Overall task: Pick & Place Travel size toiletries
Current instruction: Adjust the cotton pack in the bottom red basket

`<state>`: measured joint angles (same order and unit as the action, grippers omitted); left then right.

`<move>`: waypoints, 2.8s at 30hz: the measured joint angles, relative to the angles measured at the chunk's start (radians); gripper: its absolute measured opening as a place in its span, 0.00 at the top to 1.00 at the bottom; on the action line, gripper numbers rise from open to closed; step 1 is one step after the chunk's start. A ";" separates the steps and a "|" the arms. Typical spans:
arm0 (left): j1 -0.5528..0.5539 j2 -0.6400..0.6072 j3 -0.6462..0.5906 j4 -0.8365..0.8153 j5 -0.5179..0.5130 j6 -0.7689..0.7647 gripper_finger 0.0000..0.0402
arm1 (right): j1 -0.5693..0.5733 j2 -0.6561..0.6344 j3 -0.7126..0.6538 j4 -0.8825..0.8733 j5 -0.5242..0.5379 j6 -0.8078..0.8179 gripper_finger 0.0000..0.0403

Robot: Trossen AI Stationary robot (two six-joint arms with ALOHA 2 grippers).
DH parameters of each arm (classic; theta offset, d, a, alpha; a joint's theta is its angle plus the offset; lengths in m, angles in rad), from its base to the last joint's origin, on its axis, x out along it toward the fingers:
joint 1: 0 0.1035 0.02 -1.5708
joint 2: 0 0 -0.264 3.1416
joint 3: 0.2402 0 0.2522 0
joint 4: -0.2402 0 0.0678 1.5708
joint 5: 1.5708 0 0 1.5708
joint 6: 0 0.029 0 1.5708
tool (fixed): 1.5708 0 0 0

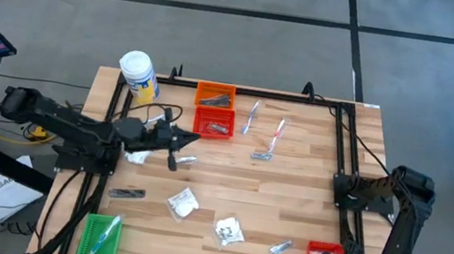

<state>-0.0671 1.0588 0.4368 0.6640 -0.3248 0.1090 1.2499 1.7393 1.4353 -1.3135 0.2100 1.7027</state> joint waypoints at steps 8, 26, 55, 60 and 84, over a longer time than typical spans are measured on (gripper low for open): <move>0.079 0.183 0.000 0.288 0.157 -0.006 1.00 | -0.013 -0.001 -0.052 0.202 -0.005 0.032 0.81; 0.054 0.246 -0.018 0.294 0.324 -0.088 1.00 | -0.084 0.000 -0.146 0.370 -0.192 -0.147 0.81; 0.055 0.246 -0.023 0.294 0.317 -0.088 1.00 | 0.007 0.000 -0.312 0.488 -0.214 -0.192 0.81; 0.055 0.246 -0.023 0.293 0.317 -0.088 1.00 | 0.007 0.000 -0.312 0.483 -0.214 -0.192 0.81; 0.055 0.246 -0.023 0.289 0.318 -0.088 1.00 | 0.002 0.126 -0.311 0.495 -0.328 -0.195 0.81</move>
<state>-0.0116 1.3045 0.4133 0.9535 -0.0069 0.0208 1.2514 1.8654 1.1240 -0.8188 -0.1177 1.5077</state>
